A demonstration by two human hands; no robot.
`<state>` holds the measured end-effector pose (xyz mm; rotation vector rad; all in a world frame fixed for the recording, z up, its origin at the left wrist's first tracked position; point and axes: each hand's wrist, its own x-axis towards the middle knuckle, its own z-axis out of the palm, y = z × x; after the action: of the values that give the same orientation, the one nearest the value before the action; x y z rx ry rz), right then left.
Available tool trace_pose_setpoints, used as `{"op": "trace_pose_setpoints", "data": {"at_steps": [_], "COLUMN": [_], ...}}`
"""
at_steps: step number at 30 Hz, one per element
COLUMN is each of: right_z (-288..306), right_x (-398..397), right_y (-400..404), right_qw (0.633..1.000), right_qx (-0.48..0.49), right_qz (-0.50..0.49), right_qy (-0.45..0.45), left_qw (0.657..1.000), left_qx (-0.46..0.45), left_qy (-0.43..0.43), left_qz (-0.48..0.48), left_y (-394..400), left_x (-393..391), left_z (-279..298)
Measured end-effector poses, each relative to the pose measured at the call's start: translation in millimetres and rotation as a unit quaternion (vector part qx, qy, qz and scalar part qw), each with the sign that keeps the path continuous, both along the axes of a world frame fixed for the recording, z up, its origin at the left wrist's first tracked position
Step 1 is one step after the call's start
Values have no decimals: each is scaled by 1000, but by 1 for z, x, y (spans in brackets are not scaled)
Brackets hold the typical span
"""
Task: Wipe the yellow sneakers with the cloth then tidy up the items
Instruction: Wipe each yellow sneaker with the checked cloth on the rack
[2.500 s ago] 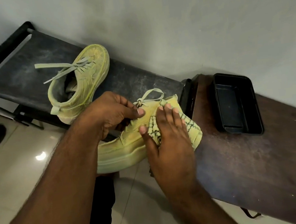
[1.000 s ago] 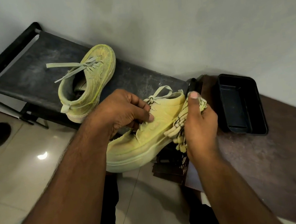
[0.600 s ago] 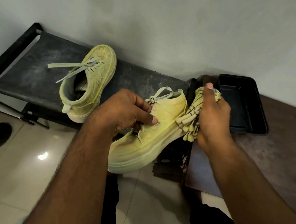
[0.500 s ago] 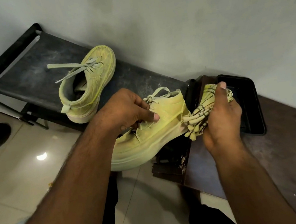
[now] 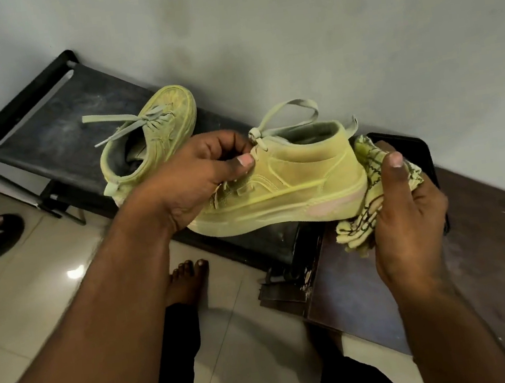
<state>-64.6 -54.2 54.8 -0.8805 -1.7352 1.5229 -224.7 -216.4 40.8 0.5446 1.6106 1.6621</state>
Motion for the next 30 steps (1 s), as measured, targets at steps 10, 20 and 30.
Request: {"op": "trace_pose_setpoints", "data": {"at_steps": [10, 20, 30], "right_z": [-29, -49, -12], "right_x": [3, -4, 17], "right_y": [-51, -65, -35], "right_qw": [994, 985, 974], "right_qx": [19, 24, -176], "right_qz": [104, 76, -130], "right_qy": [-38, -152, -57], "left_qw": [967, 951, 902], "left_qx": [-142, -153, -291], "left_qy": [128, 236, 224], "left_qz": [166, 131, -229], "left_y": [25, 11, 24], "left_x": [4, 0, 40], "left_z": [-37, -13, 21]}}
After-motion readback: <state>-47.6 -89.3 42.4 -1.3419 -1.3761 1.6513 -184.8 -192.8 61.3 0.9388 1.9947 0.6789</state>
